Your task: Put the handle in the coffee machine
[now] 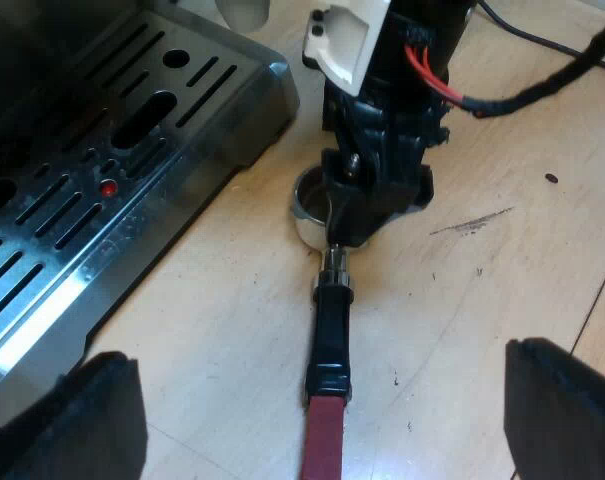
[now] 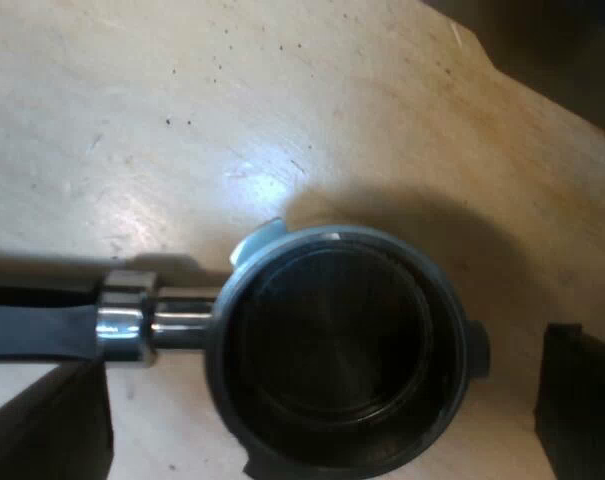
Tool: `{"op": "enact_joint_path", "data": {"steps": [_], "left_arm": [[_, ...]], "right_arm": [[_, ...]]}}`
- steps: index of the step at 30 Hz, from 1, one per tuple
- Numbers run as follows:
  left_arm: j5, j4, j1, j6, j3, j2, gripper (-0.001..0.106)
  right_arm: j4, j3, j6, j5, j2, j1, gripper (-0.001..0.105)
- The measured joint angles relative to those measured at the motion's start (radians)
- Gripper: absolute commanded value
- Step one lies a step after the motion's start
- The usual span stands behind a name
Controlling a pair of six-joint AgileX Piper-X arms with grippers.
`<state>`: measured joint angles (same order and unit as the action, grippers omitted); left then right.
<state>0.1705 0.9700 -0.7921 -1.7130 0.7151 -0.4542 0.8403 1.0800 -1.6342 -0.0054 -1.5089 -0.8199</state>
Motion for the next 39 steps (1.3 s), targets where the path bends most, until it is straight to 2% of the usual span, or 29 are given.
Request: {"op": "enact_joint_path", "data": {"steps": [6, 29, 32, 34, 37, 39], "left_arm": [[0.000, 0.000, 0.000, 0.000, 0.000, 0.000, 0.074], [0.000, 0.000, 0.000, 0.000, 0.000, 0.000, 0.074], [0.000, 0.000, 0.000, 0.000, 0.000, 0.000, 0.074], [0.000, 0.000, 0.000, 0.000, 0.000, 0.000, 0.074], [0.000, 0.000, 0.000, 0.000, 0.000, 0.000, 0.074], [0.000, 0.000, 0.000, 0.000, 0.000, 0.000, 0.074]], "right_arm": [[-0.055, -0.044, 0.000, 0.005, -0.004, 0.000, 0.086], [-0.113, -0.044, 0.000, -0.006, -0.072, 0.000, 0.086], [-0.113, -0.044, 0.000, -0.013, -0.072, 0.000, 0.074], [-0.108, -0.044, 0.000, -0.019, -0.072, 0.000, 0.060], [-0.092, -0.044, 0.000, -0.019, -0.072, 0.000, 0.027], [-0.090, -0.044, -0.001, -0.020, -0.072, 0.000, 0.020]]}}
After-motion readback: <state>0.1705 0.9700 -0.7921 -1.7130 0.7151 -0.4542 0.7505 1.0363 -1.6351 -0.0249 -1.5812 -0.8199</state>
